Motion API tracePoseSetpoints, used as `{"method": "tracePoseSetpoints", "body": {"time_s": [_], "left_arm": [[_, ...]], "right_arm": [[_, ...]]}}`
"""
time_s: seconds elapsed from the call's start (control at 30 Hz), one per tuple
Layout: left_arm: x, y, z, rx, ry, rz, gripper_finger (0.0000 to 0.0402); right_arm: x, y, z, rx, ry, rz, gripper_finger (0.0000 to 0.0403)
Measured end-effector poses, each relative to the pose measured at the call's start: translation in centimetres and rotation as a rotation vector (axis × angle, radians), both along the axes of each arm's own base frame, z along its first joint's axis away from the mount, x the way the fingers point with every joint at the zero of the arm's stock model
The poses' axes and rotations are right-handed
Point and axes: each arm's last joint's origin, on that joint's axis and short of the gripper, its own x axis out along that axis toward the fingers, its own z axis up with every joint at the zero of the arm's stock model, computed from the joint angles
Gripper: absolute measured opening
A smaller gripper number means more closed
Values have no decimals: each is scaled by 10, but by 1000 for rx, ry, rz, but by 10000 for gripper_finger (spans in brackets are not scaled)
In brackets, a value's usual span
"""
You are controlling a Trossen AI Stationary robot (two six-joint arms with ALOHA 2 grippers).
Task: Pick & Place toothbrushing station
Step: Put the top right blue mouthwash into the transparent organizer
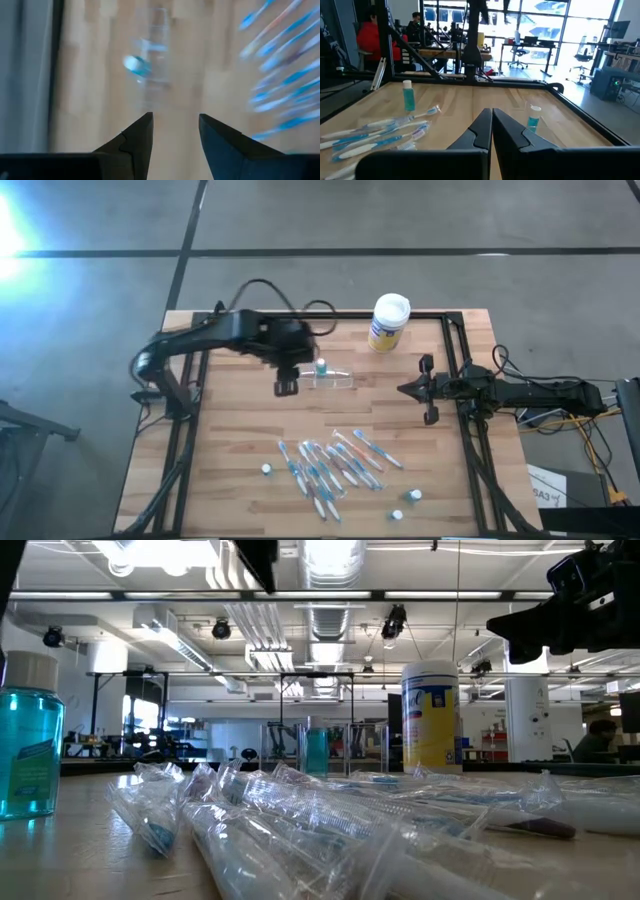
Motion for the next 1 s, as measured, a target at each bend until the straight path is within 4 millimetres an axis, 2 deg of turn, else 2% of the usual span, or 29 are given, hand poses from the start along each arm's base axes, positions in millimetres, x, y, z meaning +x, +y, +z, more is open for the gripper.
{"method": "tracePoseSetpoints", "body": {"time_s": [0.1, 0.2, 0.3, 0.5, 0.7, 0.87, 1.0], "left_arm": [[-25, -17, 10, -110, -16, 162, 160], [-51, -36, 8, -131, 33, 167, 153], [-69, -55, -3, -143, 70, 155, 149], [-100, -85, -45, -105, 135, 52, 147], [-109, -95, -88, -192, 81, 112, 147], [-102, -102, -119, -391, 18, 292, 144], [-98, -110, -137, -486, 62, 356, 144]], "right_arm": [[0, 0, 0, 9, -1, 0, 8], [0, 0, 0, 43, -4, 1, 8], [0, 0, 0, 50, -5, 1, 8], [0, 0, 1, 26, -8, 0, 8], [0, 0, 3, -1, -33, 0, 8], [0, 0, 3, 1, -32, -1, 8], [0, 0, 3, 1, -34, -1, 8]]}}
